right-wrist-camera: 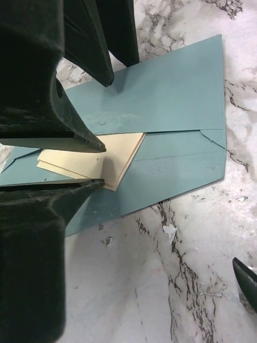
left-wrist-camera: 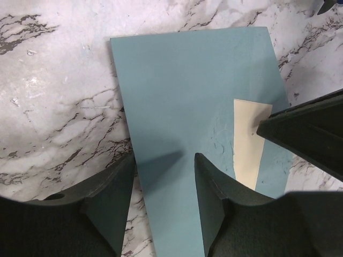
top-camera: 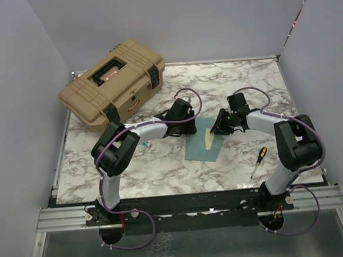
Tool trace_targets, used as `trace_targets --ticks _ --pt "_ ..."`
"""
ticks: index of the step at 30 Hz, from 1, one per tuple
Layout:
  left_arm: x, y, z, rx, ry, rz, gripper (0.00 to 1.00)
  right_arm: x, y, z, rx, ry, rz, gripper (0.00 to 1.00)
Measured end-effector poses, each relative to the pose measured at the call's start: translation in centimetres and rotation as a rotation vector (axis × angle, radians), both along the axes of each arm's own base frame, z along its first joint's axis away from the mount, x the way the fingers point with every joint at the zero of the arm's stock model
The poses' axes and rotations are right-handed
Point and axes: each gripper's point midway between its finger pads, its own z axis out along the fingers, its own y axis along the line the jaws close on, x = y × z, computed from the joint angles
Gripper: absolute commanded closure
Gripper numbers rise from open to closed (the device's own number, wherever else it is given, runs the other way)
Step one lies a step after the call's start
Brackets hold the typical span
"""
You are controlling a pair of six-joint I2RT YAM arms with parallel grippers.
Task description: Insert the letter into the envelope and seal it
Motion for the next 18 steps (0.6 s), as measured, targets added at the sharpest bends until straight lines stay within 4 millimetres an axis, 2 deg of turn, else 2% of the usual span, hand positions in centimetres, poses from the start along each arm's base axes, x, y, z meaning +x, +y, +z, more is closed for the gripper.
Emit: trace_targets --ticks 12,18 --pt "0.1 -0.4 0.0 -0.008 -0.004 -0.020 0.49 1.4 2.1 0.1 0.115 -0.058 0.043 0.66" --pt "0.1 -0.5 0.1 -0.012 -0.006 -0.023 0.50 1.4 2.9 0.3 0.169 -0.084 0.056 0.63"
